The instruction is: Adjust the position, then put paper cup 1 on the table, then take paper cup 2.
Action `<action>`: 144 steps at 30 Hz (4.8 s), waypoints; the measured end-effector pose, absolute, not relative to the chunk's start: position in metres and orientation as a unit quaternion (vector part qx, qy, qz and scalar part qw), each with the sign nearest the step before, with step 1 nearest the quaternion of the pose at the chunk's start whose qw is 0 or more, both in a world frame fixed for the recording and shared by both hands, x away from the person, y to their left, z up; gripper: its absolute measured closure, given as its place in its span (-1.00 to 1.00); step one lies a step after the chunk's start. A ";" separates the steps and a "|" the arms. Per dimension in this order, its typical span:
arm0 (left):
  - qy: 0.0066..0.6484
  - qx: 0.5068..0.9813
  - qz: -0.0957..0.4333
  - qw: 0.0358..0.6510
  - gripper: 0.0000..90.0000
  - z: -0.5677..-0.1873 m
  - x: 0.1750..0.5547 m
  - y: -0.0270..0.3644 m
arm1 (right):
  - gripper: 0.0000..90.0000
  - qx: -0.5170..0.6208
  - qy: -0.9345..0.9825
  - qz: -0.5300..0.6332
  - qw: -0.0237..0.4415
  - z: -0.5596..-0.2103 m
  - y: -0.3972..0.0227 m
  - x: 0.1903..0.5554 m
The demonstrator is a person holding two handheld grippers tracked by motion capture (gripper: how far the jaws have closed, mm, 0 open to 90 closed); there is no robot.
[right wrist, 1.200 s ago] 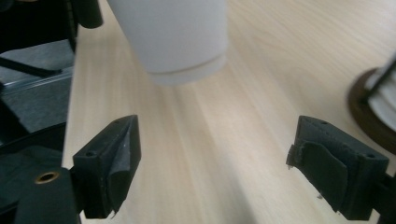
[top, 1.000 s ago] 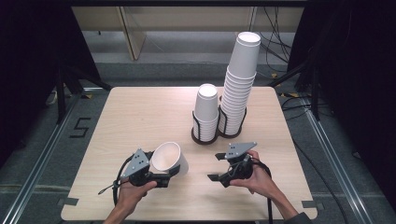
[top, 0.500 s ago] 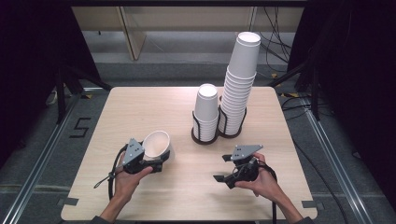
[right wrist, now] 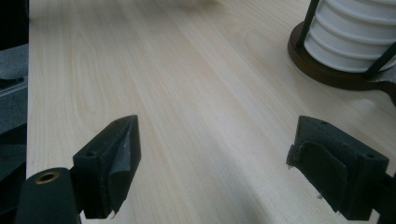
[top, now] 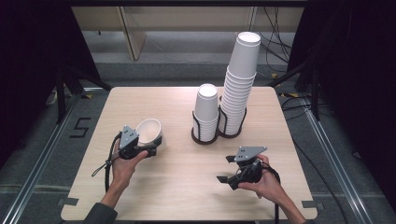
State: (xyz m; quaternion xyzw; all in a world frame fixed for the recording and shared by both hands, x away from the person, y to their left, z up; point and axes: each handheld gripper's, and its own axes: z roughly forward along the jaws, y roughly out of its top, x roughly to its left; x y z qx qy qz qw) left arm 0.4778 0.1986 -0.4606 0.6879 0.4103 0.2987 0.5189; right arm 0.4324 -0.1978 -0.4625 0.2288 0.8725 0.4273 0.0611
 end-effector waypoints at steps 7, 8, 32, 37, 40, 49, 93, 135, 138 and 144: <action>0.424 0.682 0.309 0.510 -0.70 -0.462 0.492 0.203 | -0.63 0.232 0.872 0.426 0.066 -0.464 -0.200 0.432; 0.427 0.679 0.313 0.508 -0.70 -0.463 0.496 0.203 | -0.63 0.230 0.873 0.425 0.069 -0.464 -0.201 0.432; 0.447 0.678 0.336 0.477 -0.70 -0.468 0.541 0.199 | -0.64 0.229 0.878 0.415 0.065 -0.468 -0.201 0.432; 0.453 0.679 0.340 0.467 -0.70 -0.469 0.552 0.197 | -0.64 0.231 0.878 0.414 0.067 -0.470 -0.200 0.431; 0.457 0.682 0.341 0.457 -0.71 -0.471 0.559 0.197 | -0.64 0.230 0.880 0.412 0.060 -0.470 -0.199 0.431; 0.469 0.678 0.341 0.452 -0.72 -0.480 0.574 0.201 | -0.64 0.230 0.880 0.411 0.058 -0.472 -0.198 0.432; 0.456 0.705 0.253 0.481 -0.67 -0.470 0.459 0.196 | -0.64 0.305 0.834 0.447 0.110 -0.450 -0.227 0.439; 0.373 0.752 0.209 0.502 -0.67 -0.500 0.360 0.157 | -0.65 0.362 0.754 0.517 0.181 -0.362 -0.247 0.478; 0.376 0.752 0.205 0.500 -0.67 -0.501 0.362 0.158 | -0.65 0.361 0.739 0.529 0.209 -0.338 -0.252 0.488; 0.374 0.755 0.199 0.501 -0.67 -0.501 0.364 0.157 | -0.65 0.377 0.712 0.546 0.229 -0.296 -0.262 0.506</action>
